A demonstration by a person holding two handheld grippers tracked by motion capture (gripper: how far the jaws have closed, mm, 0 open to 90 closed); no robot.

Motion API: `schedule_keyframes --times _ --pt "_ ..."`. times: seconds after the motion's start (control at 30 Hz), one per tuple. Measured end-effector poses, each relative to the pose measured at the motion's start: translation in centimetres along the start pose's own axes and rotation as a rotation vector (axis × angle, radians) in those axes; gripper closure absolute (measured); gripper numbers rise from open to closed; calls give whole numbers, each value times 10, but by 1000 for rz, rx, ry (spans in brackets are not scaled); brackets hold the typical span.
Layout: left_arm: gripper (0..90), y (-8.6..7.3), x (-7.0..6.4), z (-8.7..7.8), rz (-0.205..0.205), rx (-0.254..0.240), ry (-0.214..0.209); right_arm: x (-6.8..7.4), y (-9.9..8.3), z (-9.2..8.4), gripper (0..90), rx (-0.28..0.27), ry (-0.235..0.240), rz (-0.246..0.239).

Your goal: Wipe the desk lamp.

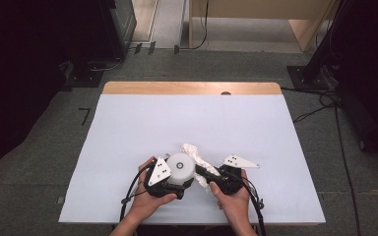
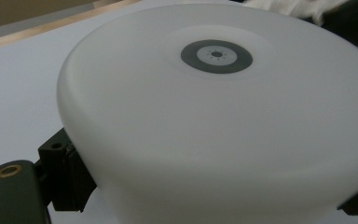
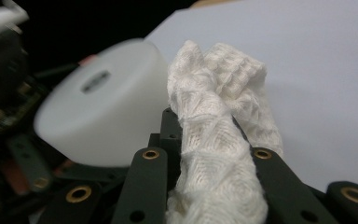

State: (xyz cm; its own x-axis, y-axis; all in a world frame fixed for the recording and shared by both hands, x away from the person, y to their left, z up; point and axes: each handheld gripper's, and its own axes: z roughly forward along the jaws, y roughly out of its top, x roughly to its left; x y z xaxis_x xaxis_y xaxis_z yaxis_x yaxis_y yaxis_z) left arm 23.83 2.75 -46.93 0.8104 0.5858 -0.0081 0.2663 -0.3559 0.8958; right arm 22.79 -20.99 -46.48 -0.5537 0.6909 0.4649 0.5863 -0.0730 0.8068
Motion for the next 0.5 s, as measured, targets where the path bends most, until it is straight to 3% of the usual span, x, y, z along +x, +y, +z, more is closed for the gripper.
schedule_keyframes --times 0.13,0.23,0.3,0.4,0.5 --pt "85 0 0 0 -2 -2 2 13 14 -14 768 -71 25 -43" --pt "85 0 0 0 -2 -1 2 15 16 -16 767 -79 29 -57" --pt "85 0 0 0 -2 -2 2 11 13 -13 766 -62 29 -41" --pt "85 0 0 0 -1 -1 1 2 3 -2 765 13 10 -25" --pt "85 0 0 0 -1 -2 1 -11 -7 8 765 80 12 36"
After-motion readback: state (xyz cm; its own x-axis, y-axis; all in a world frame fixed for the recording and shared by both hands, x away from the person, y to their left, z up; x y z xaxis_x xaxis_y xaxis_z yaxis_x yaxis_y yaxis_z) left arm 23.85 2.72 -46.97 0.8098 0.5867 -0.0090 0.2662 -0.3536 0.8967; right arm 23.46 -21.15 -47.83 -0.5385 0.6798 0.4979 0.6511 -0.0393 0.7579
